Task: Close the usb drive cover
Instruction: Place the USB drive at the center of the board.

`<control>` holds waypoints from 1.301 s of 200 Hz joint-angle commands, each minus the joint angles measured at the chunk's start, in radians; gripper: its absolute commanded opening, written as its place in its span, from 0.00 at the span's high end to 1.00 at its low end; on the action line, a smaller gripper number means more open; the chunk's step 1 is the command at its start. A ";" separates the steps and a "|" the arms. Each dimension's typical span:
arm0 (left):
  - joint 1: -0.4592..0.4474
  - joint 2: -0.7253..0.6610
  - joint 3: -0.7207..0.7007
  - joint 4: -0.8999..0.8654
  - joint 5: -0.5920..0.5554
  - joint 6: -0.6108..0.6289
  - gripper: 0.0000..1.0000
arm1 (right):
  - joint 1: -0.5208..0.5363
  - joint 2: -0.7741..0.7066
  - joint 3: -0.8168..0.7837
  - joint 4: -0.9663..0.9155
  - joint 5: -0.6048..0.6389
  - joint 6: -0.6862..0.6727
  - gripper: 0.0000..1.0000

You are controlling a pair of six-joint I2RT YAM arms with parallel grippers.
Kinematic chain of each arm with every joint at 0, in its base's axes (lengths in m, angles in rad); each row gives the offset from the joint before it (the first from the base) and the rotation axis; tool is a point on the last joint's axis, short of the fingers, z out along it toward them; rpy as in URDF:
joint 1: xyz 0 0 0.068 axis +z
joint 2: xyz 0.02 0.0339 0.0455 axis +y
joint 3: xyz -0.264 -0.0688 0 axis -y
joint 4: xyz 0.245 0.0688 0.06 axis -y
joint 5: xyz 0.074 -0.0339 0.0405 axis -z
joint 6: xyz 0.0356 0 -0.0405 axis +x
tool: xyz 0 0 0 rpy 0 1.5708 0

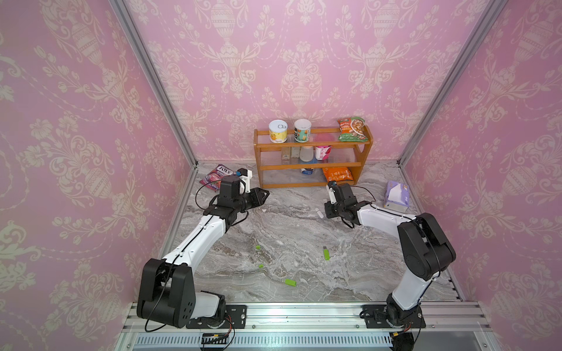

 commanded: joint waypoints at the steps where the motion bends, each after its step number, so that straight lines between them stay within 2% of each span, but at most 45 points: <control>1: 0.003 -0.010 0.004 0.016 0.025 -0.005 0.70 | 0.005 0.034 0.009 0.008 0.028 0.050 1.00; 41: 0.004 -0.005 0.008 -0.002 0.023 0.005 0.70 | 0.002 0.066 -0.011 0.026 0.079 0.092 1.00; 92: 0.003 -0.003 0.008 -0.015 0.019 0.013 0.70 | -0.002 0.083 -0.023 0.023 0.074 0.112 1.00; 109: 0.003 -0.007 0.007 -0.020 0.015 0.016 0.70 | -0.001 0.083 -0.026 0.019 0.075 0.113 0.89; 149: 0.004 -0.008 0.007 -0.035 0.013 0.027 0.71 | -0.002 0.063 -0.053 0.028 0.085 0.118 0.73; 176: 0.004 0.002 0.011 -0.038 0.020 0.033 0.71 | -0.002 0.034 -0.070 0.034 0.084 0.118 0.54; 209: 0.004 0.008 0.015 -0.036 0.017 0.034 0.71 | 0.000 -0.064 -0.109 0.042 0.076 0.113 0.39; 238: 0.004 0.036 0.044 -0.060 0.016 0.034 0.71 | 0.001 -0.184 -0.132 -0.010 0.090 0.086 0.35; 260: 0.007 0.073 0.077 -0.130 -0.024 0.021 0.71 | 0.015 -0.253 -0.150 -0.018 0.048 0.062 0.32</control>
